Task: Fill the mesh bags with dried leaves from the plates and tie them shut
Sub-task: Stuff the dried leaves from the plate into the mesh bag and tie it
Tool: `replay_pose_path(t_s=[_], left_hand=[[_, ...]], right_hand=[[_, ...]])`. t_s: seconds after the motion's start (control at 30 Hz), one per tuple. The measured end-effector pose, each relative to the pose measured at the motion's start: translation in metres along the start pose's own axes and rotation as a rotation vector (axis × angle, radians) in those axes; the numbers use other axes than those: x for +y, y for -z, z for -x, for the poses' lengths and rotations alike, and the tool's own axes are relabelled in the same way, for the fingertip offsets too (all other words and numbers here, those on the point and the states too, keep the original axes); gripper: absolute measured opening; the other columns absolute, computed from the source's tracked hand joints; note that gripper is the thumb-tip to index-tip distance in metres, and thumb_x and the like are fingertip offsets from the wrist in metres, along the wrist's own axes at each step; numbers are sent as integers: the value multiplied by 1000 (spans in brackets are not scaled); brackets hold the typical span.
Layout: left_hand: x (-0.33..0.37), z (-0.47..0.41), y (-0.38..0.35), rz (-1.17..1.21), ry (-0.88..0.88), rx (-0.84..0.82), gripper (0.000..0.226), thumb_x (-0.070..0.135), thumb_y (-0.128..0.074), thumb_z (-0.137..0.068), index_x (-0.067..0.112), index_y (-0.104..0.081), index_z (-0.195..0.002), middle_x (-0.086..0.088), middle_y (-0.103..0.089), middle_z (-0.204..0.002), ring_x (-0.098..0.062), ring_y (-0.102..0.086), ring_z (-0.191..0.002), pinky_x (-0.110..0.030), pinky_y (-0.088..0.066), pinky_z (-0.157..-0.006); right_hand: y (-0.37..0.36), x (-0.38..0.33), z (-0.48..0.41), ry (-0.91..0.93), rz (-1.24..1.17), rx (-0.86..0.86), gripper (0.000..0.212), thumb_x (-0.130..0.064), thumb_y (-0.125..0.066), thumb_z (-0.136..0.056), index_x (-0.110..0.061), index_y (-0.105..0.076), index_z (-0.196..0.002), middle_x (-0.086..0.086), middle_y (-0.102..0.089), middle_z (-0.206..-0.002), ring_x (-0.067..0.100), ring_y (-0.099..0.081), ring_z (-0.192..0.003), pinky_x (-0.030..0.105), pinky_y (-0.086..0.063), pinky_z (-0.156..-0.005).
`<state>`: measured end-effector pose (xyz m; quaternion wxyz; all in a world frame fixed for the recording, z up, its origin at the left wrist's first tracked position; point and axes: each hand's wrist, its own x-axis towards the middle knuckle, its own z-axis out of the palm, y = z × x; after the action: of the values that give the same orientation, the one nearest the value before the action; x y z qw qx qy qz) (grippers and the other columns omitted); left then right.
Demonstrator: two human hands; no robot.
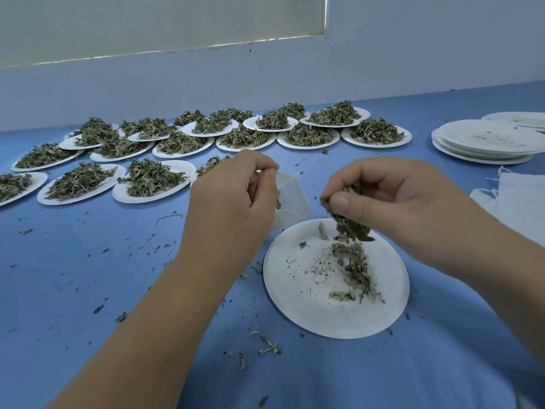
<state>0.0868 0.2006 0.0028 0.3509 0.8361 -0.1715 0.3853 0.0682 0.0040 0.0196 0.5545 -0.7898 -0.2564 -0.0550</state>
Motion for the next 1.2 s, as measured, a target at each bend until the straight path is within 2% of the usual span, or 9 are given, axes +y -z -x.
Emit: replay_pose_path(t_s=[0.37, 0.47, 0.57, 0.67, 0.73, 0.87, 0.93, 1.0, 1.2], left_hand=[[15, 7, -12, 82, 19, -66, 11, 16, -58, -87, 13, -69, -86, -2, -47, -51, -11, -42, -55, -9, -30, -55], [17, 9, -14, 150, 72, -96, 10, 17, -59, -87, 16, -67, -82, -4, -48, -51, -14, -43, -52, -10, -30, -54], [18, 9, -14, 217, 148, -129, 12, 12, -62, -89, 19, -67, -80, -5, -50, -54, -14, -45, -51, -11, -33, -51], [19, 8, -13, 293, 237, -136, 15, 12, -62, -89, 23, -69, -80, -3, -53, -56, -5, -44, -47, -17, -39, -48], [19, 7, -12, 336, 300, -132, 16, 14, -61, -89, 26, -69, -81, 2, -56, -55, -2, -45, -46, -26, -47, -47], [20, 6, -10, 404, 406, -131, 15, 17, -62, -89, 25, -70, -80, 6, -54, -50, -5, -46, -42, -39, -50, -49], [20, 6, -10, 418, 421, -128, 15, 17, -62, -89, 25, -70, -79, 7, -53, -50, -6, -45, -42, -42, -51, -50], [20, 6, -11, 414, 401, -134, 17, 15, -63, -89, 26, -70, -78, 6, -54, -50, -8, -46, -43, -36, -48, -47], [21, 8, -15, 409, 375, -167, 18, 12, -62, -88, 25, -69, -76, 8, -53, -48, -5, -48, -42, -16, -39, -45]], right_hand=[[-16, 5, -4, 88, -134, 161, 13, -16, -68, -86, -29, -71, -84, 11, -64, -73, 15, -54, -67, 29, -48, -62], [-19, 8, -5, 112, -163, 187, 14, -14, -68, -86, -28, -70, -85, -6, -64, -70, 8, -55, -66, 22, -49, -63], [-24, 10, -7, 126, -177, 210, 12, -18, -68, -83, -31, -71, -84, -1, -64, -71, 21, -55, -66, 32, -51, -64], [-27, 12, -8, 139, -160, 213, 14, -18, -68, -82, -32, -70, -84, 2, -66, -75, 25, -56, -69, 32, -51, -63], [-28, 14, -8, 142, -120, 187, 16, -17, -67, -83, -33, -69, -86, -10, -67, -77, 12, -59, -69, 24, -51, -64], [-27, 16, -6, 163, 43, 184, 16, -23, -67, -82, -35, -69, -91, -8, -65, -89, 17, -62, -85, 33, -52, -78], [-25, 16, -5, 188, 165, 194, 15, -24, -68, -83, -34, -69, -93, -11, -63, -89, 12, -61, -87, 21, -49, -77], [-24, 16, -5, 194, 272, 207, 15, -22, -71, -84, -33, -69, -94, -13, -61, -89, 9, -59, -85, 16, -47, -74], [-25, 14, -4, 147, 426, 230, 17, -26, -75, -77, -27, -69, -93, -14, -62, -84, 6, -59, -79, 26, -49, -74]])
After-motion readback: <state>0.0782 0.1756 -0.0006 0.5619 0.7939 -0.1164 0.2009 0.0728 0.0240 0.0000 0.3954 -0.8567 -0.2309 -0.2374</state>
